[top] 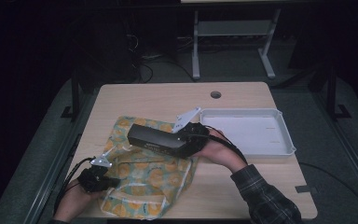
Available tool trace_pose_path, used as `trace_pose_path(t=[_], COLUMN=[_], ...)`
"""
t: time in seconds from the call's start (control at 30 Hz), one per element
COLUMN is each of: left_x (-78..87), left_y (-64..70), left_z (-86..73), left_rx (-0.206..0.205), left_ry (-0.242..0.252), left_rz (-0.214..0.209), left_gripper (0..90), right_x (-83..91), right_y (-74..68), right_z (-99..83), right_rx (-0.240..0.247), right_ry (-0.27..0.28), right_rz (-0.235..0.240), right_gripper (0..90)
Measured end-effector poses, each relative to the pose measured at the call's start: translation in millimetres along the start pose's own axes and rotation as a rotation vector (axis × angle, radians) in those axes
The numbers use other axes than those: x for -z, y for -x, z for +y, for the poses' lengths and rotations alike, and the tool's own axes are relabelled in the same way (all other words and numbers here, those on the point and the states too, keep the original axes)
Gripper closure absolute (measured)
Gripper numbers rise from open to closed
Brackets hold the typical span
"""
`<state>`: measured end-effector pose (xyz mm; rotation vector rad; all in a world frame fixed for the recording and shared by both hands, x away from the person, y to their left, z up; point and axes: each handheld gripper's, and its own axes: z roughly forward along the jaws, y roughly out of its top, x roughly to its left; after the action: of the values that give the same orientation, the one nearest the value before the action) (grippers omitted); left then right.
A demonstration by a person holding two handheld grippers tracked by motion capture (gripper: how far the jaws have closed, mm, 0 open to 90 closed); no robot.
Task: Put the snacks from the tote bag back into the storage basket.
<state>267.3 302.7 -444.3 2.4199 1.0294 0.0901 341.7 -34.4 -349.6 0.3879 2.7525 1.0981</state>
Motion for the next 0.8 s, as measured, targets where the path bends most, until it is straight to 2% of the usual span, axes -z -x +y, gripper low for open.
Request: trace_pose_path(t=[0.27, 0.3, 0.33, 0.37, 0.43, 0.47, 0.57, 0.67, 0.8], left_x=[0.3, 0.3, 0.3, 0.3, 0.4, 0.3, 0.5, 2.8, 10.4], left_y=[-0.3, -0.2, -0.1, -0.1, -0.1, -0.2, -0.2, 1.3, 4.2], left_z=[0.4, 0.4, 0.4, 0.4, 0.3, 0.4, 0.9, 1.5, 3.9], left_rx=[-0.004, -0.005, -0.005, -0.006, -0.005, -0.004, -0.009, -0.007, -0.011], left_ry=[-0.008, -0.008, -0.008, -0.008, -0.008, -0.008, -0.012, 0.015, 0.079], left_rz=[-0.005, -0.005, -0.005, -0.005, -0.007, -0.007, -0.010, -0.024, -0.029], left_gripper=[89.8, 89.8, 89.8, 89.7, 89.8, 89.7, 89.0, 83.5, 77.4], right_x=[14.3, 15.6, 17.6, 18.3, 21.1, 22.0, 26.2, 30.7, 37.4], right_y=[7.7, 9.5, 9.5, 11.0, 11.4, 13.1, 14.8, 18.0, 23.8], right_z=[-10.1, -11.8, -12.9, -14.5, -16.9, -18.4, -21.7, -25.5, -31.2], right_rx=[-0.027, -0.017, -0.031, -0.021, -0.040, -0.027, -0.046, -0.051, -0.077], right_ry=[-0.011, -0.009, -0.013, -0.008, -0.011, -0.008, -0.013, -0.005, -0.002], right_rz=[-0.028, -0.033, -0.034, -0.038, -0.041, -0.047, -0.054, -0.066, -0.082], right_gripper=[42.2, 42.2, 42.2, 42.2, 42.2, 42.2, 42.2, 42.2, 42.3])
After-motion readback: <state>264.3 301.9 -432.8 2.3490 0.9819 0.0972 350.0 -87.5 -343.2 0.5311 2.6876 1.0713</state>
